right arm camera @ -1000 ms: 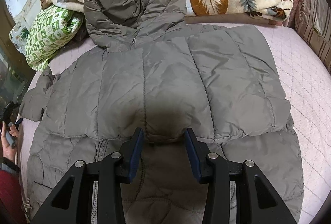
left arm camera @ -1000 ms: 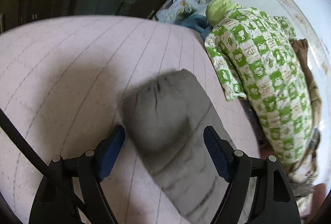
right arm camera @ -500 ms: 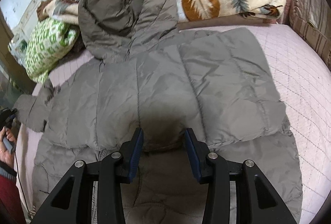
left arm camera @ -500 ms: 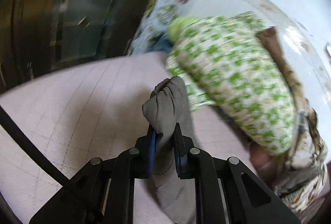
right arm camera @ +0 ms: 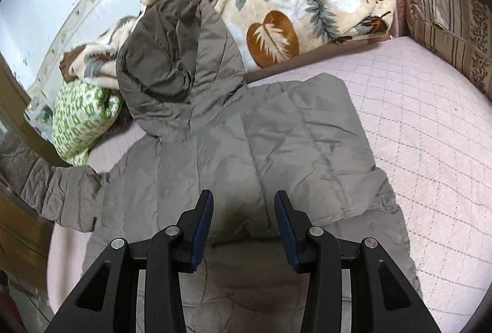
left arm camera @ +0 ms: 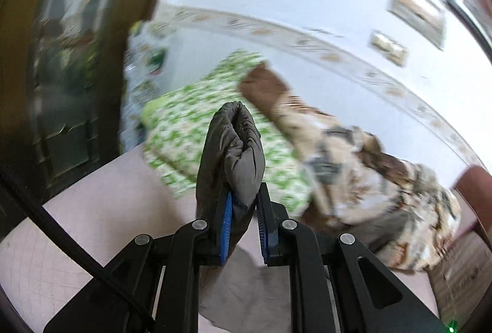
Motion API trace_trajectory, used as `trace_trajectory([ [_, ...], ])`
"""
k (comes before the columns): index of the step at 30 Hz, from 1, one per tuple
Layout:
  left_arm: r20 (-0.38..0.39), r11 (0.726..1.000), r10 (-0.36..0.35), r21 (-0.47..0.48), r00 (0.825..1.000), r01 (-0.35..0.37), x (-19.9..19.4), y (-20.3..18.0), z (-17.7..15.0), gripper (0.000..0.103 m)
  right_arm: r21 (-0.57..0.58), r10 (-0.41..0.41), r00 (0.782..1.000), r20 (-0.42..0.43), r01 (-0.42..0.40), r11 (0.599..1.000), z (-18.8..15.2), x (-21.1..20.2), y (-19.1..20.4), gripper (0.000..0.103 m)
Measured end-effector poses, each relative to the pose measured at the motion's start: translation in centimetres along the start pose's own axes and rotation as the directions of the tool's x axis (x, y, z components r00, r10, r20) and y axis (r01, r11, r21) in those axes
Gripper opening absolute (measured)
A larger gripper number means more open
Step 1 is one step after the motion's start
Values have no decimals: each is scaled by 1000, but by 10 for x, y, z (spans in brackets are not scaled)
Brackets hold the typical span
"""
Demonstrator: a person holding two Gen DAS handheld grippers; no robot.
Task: Fold large clothes
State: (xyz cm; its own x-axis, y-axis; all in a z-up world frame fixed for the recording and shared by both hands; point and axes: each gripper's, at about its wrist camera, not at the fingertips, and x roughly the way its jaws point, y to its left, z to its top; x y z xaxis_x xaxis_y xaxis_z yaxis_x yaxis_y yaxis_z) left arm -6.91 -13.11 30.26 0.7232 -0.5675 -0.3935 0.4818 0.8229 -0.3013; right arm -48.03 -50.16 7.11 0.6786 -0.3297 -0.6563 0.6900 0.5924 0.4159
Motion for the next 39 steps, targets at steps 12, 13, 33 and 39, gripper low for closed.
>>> trace_trajectory([
  [12,-145,955,-201,190,969,226,-10,-195,-89,15,83,49,997,61,-54,995,10,-36,-43,45],
  [13,-164,951,-212,193,963,242,-9,-206,-99,15,89,51,996,67,-57,994,11,-38,-46,45],
  [33,-615,831,-168,332,770,446,60,-328,-355,50,160,64,993,103,-80,984,22,-57,-79,45],
  [39,-457,845,-179,383,872,374,31,-265,-293,67,137,84,992,100,-97,986,23,-46,-63,45],
])
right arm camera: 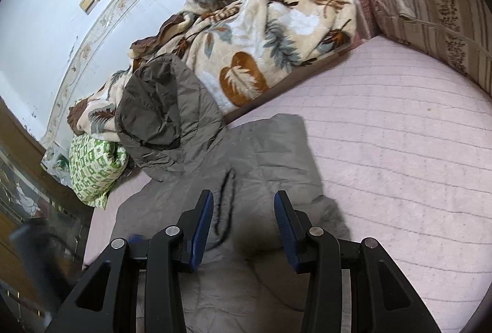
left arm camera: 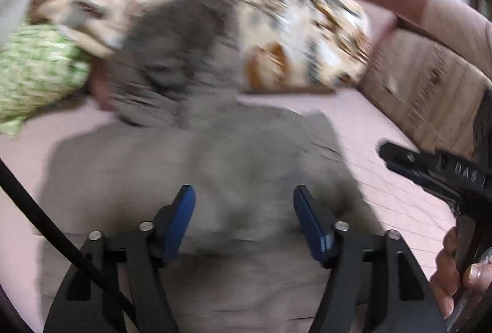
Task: Fold large clothes
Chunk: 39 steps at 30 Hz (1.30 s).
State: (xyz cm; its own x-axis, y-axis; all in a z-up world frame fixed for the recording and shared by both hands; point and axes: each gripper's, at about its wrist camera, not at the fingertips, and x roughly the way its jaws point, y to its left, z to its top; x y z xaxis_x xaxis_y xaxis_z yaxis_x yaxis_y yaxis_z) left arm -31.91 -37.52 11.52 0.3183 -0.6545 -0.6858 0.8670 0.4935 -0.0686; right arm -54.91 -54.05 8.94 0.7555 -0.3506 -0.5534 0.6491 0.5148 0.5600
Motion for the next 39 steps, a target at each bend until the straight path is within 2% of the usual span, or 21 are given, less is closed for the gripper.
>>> trace_trajectory([
  [2,2,993,115,-17,993,-115,-4,34,4,67,-29,16,1000,-14,-16,999,-5,11,14,44],
  [3,0,983,183,-32,983,-183,-6,55,3,67,-64,12,1000,-26,-14,998,-9,17,24,44],
  [4,-2,963,263,-56,965,-262,-6,83,0,67,-95,0,1000,-31,-3,995,-12,21,32,44],
  [6,-25,932,350,-94,936,-351,-3,122,-8,67,-165,-33,999,-26,28,986,-20,32,51,44],
  [8,-42,917,374,-136,927,-376,1,153,-15,67,-212,-45,999,-28,38,977,-26,44,65,41],
  [12,-50,910,373,-176,926,-376,20,187,-30,67,-266,-79,996,-42,65,962,-34,69,78,41],
  [15,-147,918,324,-191,935,-348,50,195,-32,67,-305,-133,990,-49,112,946,-36,89,80,41],
  [16,-157,918,316,-196,936,-343,53,194,-34,67,-315,-152,986,-66,124,941,-37,98,79,41],
  [19,-205,923,308,-171,929,-344,64,192,-44,69,-347,-260,954,-150,195,917,-45,130,71,41],
  [20,-212,925,309,-162,927,-345,68,192,-43,72,-358,-288,944,-160,216,908,-48,137,69,46],
  [22,-223,924,311,-159,924,-349,71,192,-45,74,-351,-308,934,-180,231,908,-51,145,64,48],
  [25,-219,923,302,-176,928,-342,68,195,-46,74,-321,-291,935,-201,218,922,-46,145,57,48],
  [29,-143,921,291,-224,946,-318,42,189,-37,72,-279,-263,945,-193,204,938,-43,135,54,48],
  [31,-70,932,288,-208,955,-296,25,174,-30,72,-246,-231,960,-157,188,951,-39,117,58,48],
  [34,-2,958,244,-154,970,-242,15,144,-25,73,-275,-194,979,-59,171,946,-36,93,74,48],
  [35,6,965,230,-134,973,-227,17,135,-24,73,-287,-183,982,-40,164,944,-38,89,79,50],
  [37,-32,976,207,-63,978,-209,33,113,-30,73,-322,-152,988,-35,133,937,-43,89,90,50],
  [39,-79,974,224,-23,971,-227,49,102,-38,74,-364,-158,986,-54,128,922,-52,99,98,50],
])
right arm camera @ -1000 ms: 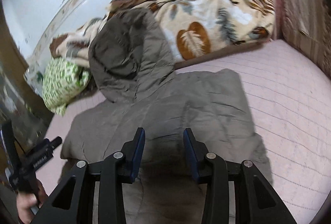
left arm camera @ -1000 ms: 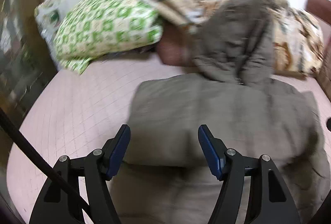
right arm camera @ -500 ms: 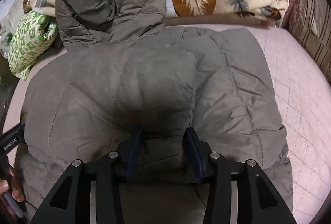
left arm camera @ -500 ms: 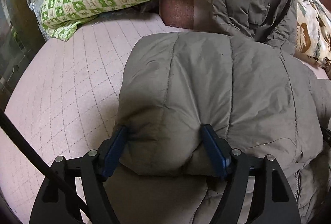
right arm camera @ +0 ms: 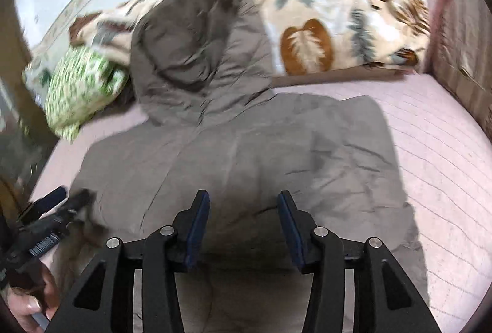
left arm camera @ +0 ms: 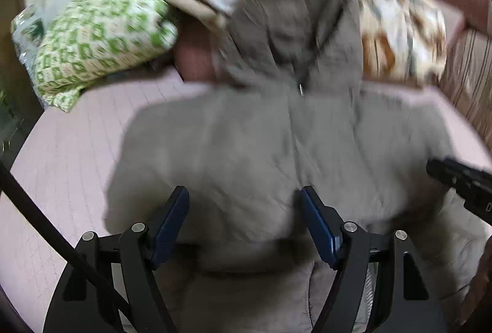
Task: Fold large clothes
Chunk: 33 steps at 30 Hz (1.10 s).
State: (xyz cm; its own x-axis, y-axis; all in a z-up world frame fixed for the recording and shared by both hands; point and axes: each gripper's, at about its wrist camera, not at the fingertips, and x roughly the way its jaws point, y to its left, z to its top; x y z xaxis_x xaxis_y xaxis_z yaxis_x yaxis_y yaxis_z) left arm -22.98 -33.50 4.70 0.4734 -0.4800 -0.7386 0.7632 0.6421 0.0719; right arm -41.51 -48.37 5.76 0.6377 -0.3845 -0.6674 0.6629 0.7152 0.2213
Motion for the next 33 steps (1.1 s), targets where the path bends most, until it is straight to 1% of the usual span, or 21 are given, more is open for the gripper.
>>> trace_trajectory([
  [1,-22,999,30,20,999,-29,9,-6,-5,75,-22,-12,1000,-25,11,1000,-4,9,5,50],
  [2,-30,998,51,31,998,-50,14,-9,-8,78,-29,-19,999,-40,17,999,-5,14,6,50],
  [3,-34,998,60,34,998,-59,17,-9,-8,80,-31,-24,998,-54,22,999,-7,18,6,50],
  [5,-46,998,57,24,997,-56,21,-7,-8,84,-36,-38,994,-99,35,999,-9,32,5,50],
  [9,-59,999,43,0,997,-43,26,-2,-9,87,-51,-54,991,-124,48,998,-13,41,4,50],
  [12,-39,999,51,2,998,-51,22,-4,-9,87,-67,-64,991,-120,56,996,-16,41,6,51],
  [16,-15,999,47,-25,999,-48,14,-3,-7,87,-60,-56,993,-106,49,997,-17,34,5,51],
  [21,14,998,54,-39,998,-54,4,-4,-4,87,-64,-18,998,-53,15,998,-16,17,10,51],
  [26,49,997,74,-17,996,-73,-4,-11,-3,87,-88,-10,1000,-13,9,996,-15,11,16,51],
  [33,75,995,96,28,993,-98,-7,-19,-3,87,-69,-10,1000,-10,10,998,-14,10,12,51],
])
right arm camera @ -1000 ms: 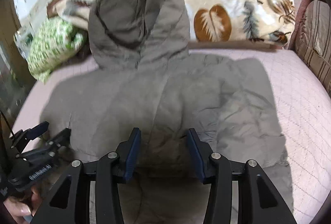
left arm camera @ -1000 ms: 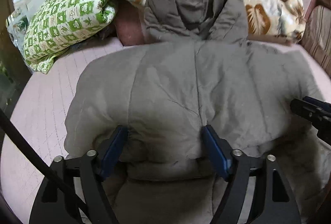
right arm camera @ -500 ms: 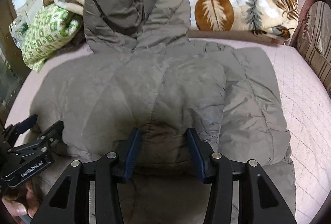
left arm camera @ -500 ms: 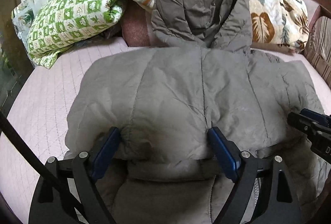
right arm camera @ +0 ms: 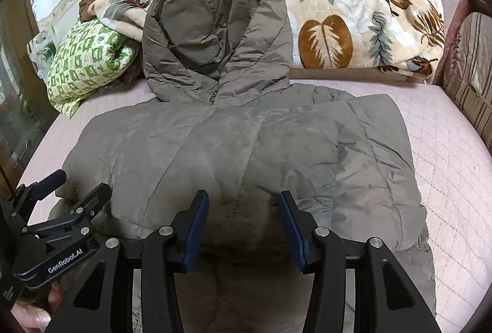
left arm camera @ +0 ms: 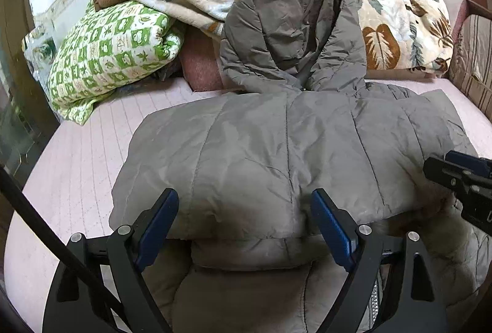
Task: Fold large clothes
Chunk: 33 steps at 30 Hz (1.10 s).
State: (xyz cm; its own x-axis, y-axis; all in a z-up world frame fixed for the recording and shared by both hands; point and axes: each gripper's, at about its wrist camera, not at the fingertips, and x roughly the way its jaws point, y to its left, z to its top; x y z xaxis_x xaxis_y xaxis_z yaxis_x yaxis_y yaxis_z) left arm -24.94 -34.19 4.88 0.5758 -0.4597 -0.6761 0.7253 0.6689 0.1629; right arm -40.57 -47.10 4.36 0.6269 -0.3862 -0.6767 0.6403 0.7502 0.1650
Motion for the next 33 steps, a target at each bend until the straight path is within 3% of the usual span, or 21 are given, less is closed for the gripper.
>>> trace_trajectory([
  [33,-33,999,19,28,999,-18,11,-3,-5,87,-1,-27,997,-73,27,1000,-3,19,-5,52],
])
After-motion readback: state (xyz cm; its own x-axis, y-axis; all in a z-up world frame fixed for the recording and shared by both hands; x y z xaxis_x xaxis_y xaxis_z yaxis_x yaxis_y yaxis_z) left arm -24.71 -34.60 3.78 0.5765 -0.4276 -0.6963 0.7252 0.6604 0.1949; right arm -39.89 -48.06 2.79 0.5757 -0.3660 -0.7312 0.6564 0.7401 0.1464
